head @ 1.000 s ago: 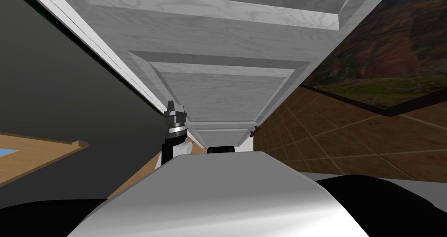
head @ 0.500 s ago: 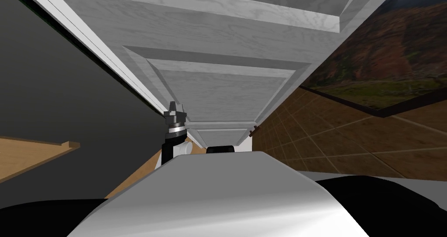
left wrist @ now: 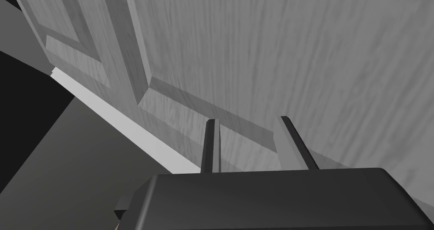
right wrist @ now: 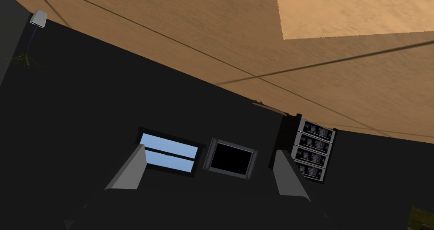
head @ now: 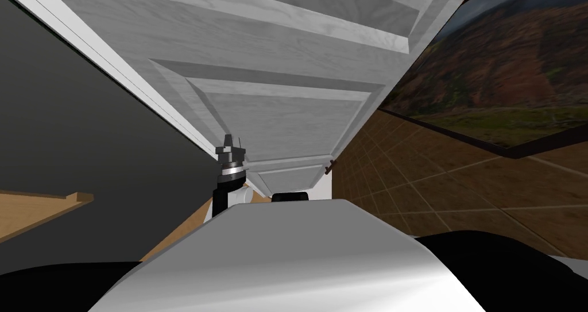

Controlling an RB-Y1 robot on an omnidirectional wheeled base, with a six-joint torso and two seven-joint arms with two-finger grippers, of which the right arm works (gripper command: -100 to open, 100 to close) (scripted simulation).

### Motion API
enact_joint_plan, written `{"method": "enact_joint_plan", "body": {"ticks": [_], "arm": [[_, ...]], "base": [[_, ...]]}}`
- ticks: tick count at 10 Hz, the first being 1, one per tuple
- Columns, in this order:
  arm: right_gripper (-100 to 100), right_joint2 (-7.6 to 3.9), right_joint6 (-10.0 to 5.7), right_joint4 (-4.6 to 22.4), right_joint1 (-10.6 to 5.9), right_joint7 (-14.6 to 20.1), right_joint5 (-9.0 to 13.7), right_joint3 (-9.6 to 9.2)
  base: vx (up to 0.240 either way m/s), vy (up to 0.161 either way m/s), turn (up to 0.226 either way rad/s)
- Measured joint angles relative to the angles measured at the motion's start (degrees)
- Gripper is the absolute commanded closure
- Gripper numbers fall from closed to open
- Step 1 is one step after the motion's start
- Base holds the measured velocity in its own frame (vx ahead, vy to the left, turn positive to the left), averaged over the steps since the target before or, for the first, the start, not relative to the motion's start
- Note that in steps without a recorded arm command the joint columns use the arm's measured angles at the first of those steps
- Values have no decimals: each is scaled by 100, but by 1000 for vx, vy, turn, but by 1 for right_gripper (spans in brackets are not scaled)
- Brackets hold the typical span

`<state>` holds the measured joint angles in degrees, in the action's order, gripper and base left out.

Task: Push the door open

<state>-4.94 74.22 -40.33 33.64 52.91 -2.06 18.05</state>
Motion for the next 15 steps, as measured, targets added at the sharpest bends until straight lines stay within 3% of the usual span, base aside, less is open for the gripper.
{"method": "enact_joint_plan", "body": {"ticks": [3,5,6,7,9,11,15], "arm": [[-100,-79,-134,315,-102,65,-11,8],[-100,-59,-72,240,-11,63,-22,-1],[-100,-93,-195,455,-104,60,-6,8],[-100,-69,-129,353,-20,42,-11,-2],[-100,123,274,-475,361,66,-81,-65],[-100,27,35,-81,242,71,-49,-39],[-100,-11,57,6,423,111,-107,-29]], "base": [[37,4,-19],[18,-8,-10],[9,-4,18],[-4,-15,11],[1,-7,-22],[21,13,29],[68,0,-47]]}}
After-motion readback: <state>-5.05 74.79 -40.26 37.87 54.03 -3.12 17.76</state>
